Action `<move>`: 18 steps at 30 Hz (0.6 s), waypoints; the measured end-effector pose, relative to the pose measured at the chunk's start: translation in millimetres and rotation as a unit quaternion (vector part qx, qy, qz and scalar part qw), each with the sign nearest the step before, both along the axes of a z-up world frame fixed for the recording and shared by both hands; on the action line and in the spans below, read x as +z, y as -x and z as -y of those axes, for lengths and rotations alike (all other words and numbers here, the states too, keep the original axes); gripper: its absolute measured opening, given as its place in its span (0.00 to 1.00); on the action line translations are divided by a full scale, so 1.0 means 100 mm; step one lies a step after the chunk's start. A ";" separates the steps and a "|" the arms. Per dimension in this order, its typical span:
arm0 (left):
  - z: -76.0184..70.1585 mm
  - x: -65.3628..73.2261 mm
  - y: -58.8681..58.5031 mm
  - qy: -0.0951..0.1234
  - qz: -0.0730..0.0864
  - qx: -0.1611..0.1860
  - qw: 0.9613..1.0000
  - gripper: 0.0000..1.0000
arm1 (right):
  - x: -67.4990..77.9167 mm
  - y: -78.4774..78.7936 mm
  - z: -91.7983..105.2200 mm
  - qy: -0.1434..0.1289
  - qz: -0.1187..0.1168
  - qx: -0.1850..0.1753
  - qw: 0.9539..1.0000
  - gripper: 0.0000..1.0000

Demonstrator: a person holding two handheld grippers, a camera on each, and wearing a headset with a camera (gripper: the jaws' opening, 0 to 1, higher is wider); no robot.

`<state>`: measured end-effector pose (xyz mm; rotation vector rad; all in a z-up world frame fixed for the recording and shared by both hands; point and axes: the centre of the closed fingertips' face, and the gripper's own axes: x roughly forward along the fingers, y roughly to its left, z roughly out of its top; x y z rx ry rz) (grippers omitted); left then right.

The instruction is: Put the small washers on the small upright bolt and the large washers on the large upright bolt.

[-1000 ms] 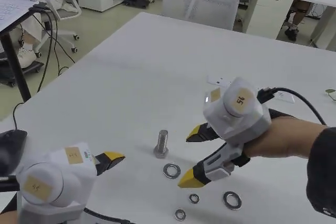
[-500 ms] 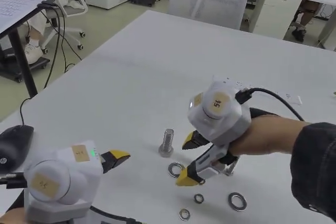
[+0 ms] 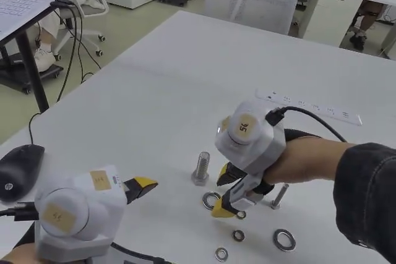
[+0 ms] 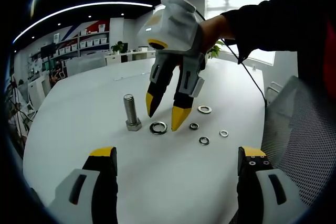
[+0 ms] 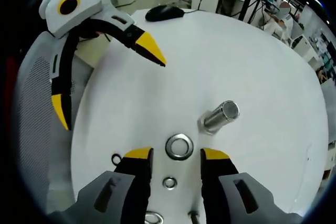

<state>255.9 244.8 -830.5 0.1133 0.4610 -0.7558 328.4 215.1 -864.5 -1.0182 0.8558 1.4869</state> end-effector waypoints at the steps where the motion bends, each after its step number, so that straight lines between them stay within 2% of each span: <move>1: 0.00 0.00 0.00 0.000 0.000 0.001 1.000 0.96 | -0.01 0.00 0.00 0.002 0.000 0.001 1.000 0.37; 18: 0.00 0.00 -0.01 0.004 -0.004 0.005 1.000 0.95 | -0.08 -0.02 -0.01 0.023 0.005 0.015 1.000 0.33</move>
